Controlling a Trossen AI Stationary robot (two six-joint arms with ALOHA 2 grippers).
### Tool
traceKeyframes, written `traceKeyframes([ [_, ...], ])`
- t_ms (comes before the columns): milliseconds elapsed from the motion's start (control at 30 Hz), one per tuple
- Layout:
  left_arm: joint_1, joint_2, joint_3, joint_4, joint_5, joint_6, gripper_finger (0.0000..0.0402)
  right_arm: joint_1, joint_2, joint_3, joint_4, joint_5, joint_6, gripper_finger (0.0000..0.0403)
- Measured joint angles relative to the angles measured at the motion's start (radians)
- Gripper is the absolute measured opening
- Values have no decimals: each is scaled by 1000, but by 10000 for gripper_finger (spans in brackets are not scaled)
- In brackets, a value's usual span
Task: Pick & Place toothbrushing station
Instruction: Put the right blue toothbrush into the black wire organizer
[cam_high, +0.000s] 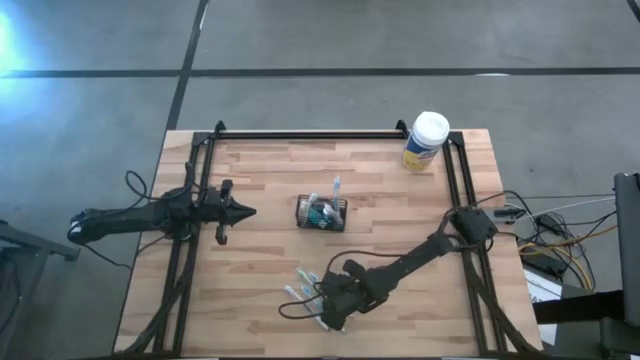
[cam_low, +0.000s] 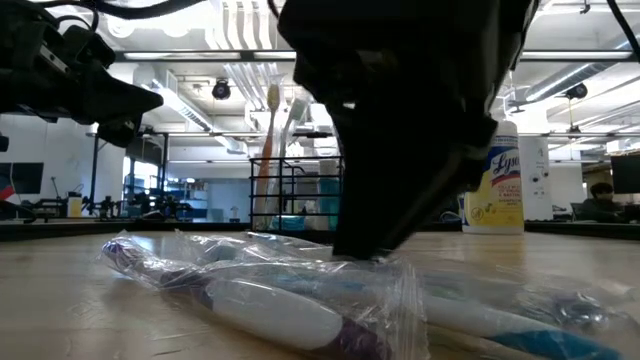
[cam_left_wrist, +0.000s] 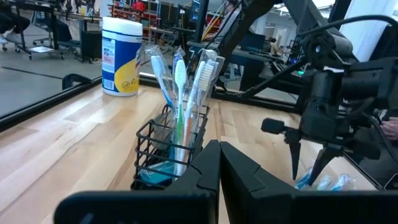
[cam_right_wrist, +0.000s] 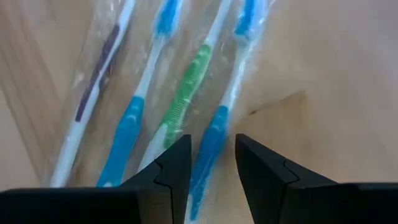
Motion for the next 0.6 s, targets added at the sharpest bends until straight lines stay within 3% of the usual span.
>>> traceKeyframes([
  [333,0,0,0,-1,0,-2,10,-4,6,0,-1,-18,-12,114],
  [600,0,0,0,-1,4,-2,10,-20,-1,-1,-36,-10,-55,32],
])
